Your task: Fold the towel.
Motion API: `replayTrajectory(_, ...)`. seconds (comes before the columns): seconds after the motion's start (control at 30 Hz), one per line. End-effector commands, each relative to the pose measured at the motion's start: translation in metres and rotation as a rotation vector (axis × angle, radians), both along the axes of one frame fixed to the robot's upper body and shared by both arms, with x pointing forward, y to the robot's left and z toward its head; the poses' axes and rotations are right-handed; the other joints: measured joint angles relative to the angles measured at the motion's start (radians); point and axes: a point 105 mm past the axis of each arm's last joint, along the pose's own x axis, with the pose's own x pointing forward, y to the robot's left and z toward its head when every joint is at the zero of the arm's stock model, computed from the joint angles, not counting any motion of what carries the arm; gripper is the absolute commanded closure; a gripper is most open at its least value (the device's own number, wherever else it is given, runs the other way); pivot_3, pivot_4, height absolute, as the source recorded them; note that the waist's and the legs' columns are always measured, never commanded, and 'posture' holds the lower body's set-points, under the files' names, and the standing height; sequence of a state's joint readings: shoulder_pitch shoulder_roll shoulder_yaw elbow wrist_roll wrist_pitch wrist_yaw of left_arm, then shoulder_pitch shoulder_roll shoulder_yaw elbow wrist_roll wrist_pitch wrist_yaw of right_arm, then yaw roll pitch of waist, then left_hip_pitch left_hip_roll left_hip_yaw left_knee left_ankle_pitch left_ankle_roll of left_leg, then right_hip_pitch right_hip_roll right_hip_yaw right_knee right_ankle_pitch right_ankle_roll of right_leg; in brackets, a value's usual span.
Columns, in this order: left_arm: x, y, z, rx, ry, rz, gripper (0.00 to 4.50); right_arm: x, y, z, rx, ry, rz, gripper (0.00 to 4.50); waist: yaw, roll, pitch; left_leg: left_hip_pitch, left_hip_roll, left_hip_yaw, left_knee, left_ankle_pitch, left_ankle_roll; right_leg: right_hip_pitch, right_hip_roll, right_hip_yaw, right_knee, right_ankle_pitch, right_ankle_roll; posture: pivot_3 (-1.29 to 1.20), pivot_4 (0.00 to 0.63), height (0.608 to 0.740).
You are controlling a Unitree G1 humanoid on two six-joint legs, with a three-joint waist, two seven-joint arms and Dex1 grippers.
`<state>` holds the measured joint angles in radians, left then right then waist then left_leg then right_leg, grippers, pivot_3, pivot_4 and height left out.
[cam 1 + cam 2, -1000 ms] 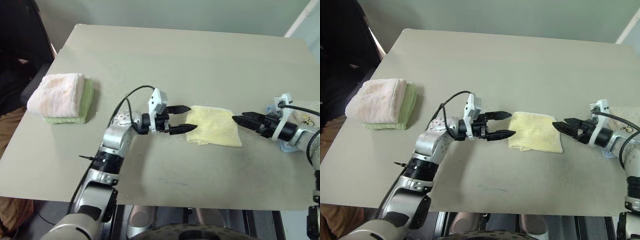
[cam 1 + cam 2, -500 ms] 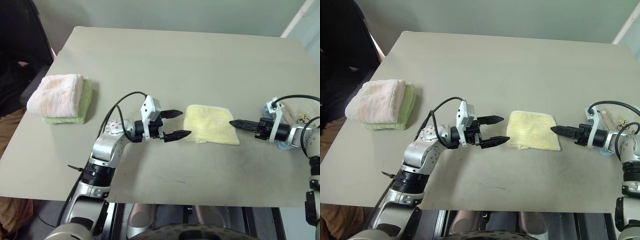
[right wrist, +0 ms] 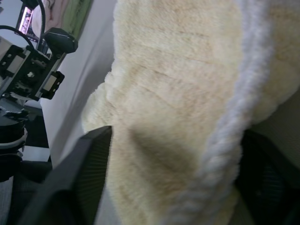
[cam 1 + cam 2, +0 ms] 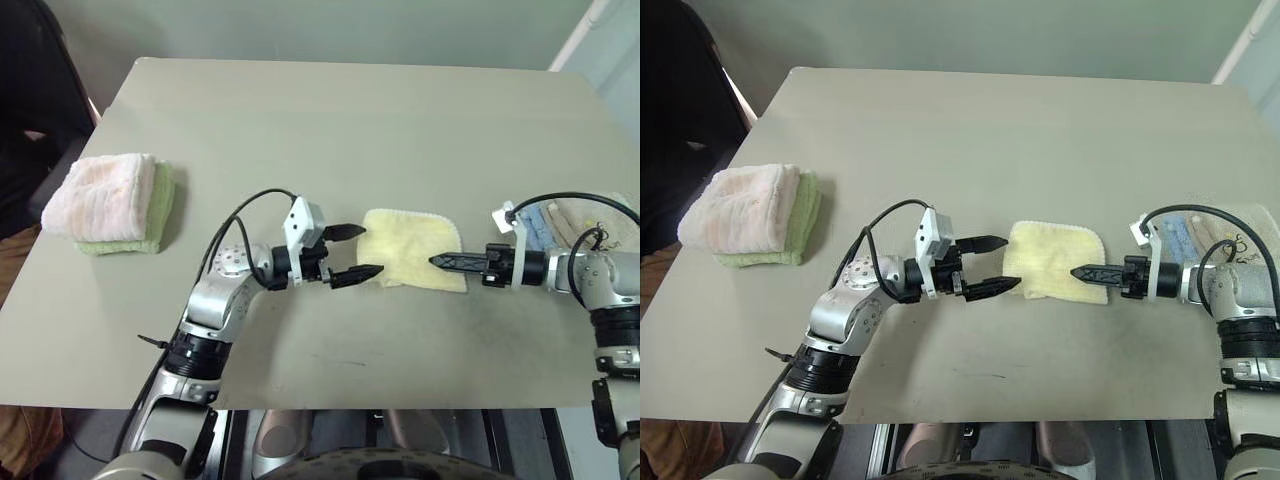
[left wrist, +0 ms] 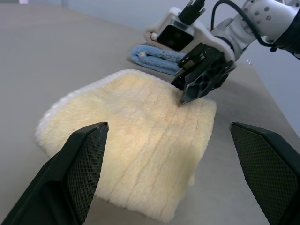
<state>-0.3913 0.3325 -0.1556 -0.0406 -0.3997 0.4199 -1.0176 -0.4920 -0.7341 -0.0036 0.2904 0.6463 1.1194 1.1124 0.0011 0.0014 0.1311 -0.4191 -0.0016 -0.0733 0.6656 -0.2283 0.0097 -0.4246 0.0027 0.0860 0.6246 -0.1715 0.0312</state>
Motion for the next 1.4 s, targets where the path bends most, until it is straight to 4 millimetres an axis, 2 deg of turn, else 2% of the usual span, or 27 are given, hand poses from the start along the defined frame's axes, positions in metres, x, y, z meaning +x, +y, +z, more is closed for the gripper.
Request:
replayTrajectory(0.03,0.002,-0.003,0.009,-0.009,-0.047,-0.007,0.0,-0.003,0.008,0.002,0.035,0.002,0.036,2.03,0.0,0.0,0.0,0.0,0.0,0.0,0.0,0.0,0.0,0.0,0.0,0.0,0.001,-0.001,0.0,0.0,0.15,0.74)
replayTrajectory(0.27,0.004,-0.001,0.009,-0.005,-0.051,-0.01,0.0,-0.005,0.01,0.008,0.049,-0.009,0.049,4.48,0.001,0.0,0.0,0.0,0.0,0.0,0.0,0.0,-0.001,-0.001,0.0,0.0,0.003,-0.002,-0.001,0.0,0.15,0.74)
replayTrajectory(0.4,0.004,-0.001,0.009,-0.009,-0.051,-0.015,0.0,-0.004,0.009,0.015,0.056,-0.033,0.042,4.48,0.001,0.0,0.0,0.0,-0.001,0.0,0.0,0.0,-0.001,-0.001,-0.001,-0.001,0.003,-0.002,-0.001,0.0,0.15,0.74)
replayTrajectory(0.53,0.004,-0.002,0.009,-0.013,-0.049,-0.018,0.0,-0.006,0.003,0.033,0.072,-0.085,0.025,4.48,0.002,0.001,0.0,-0.001,-0.001,0.0,0.0,0.0,-0.001,-0.001,-0.001,-0.001,0.003,-0.002,0.0,0.0,0.15,0.74)
replayTrajectory(0.73,0.008,-0.004,0.018,-0.081,-0.023,-0.03,0.0,-0.014,-0.007,0.098,0.099,-0.299,-0.049,4.48,0.005,0.001,0.001,-0.001,-0.001,0.0,0.0,0.0,-0.001,-0.001,-0.001,0.0,0.003,-0.004,0.0,0.0,0.15,0.74)
replayTrajectory(0.8,0.011,-0.005,0.021,-0.098,-0.016,-0.03,0.0,-0.019,-0.016,0.124,0.094,-0.422,-0.132,4.48,0.008,0.001,0.0,-0.001,-0.001,0.0,0.0,0.0,-0.001,-0.001,-0.001,0.0,0.003,-0.004,0.001,0.0,0.15,0.74)
replayTrajectory(0.97,0.016,-0.008,0.019,-0.104,-0.013,-0.027,0.0,-0.026,-0.044,0.158,0.101,-0.624,-0.417,4.48,0.01,0.001,0.0,-0.001,-0.001,0.0,0.0,0.0,0.0,-0.001,-0.001,0.0,0.002,-0.005,0.001,0.0,0.15,0.74)
replayTrajectory(1.07,0.018,-0.011,0.015,-0.095,-0.01,-0.034,0.0,-0.035,-0.064,0.17,0.106,-0.71,-0.602,4.48,0.012,0.001,0.001,-0.001,-0.001,0.0,0.0,-0.001,0.0,-0.001,-0.001,0.0,0.003,-0.005,0.001,0.0,0.15,0.74)
replayTrajectory(1.27,0.02,-0.022,0.011,-0.1,-0.005,-0.069,0.0,-0.05,-0.104,0.182,0.158,-0.784,-0.943,4.48,0.013,0.001,0.001,-0.002,-0.002,-0.001,0.0,-0.001,0.001,-0.001,-0.002,0.0,0.002,-0.007,0.004,0.0,0.15,0.74)
replayTrajectory(1.4,0.023,-0.028,0.01,-0.095,-0.011,-0.082,0.0,-0.056,-0.129,0.176,0.185,-0.746,-1.123,4.48,0.014,0.001,0.001,-0.002,-0.003,-0.001,0.0,-0.001,0.001,-0.001,-0.003,0.0,0.003,-0.012,0.015,0.0,0.15,0.74)
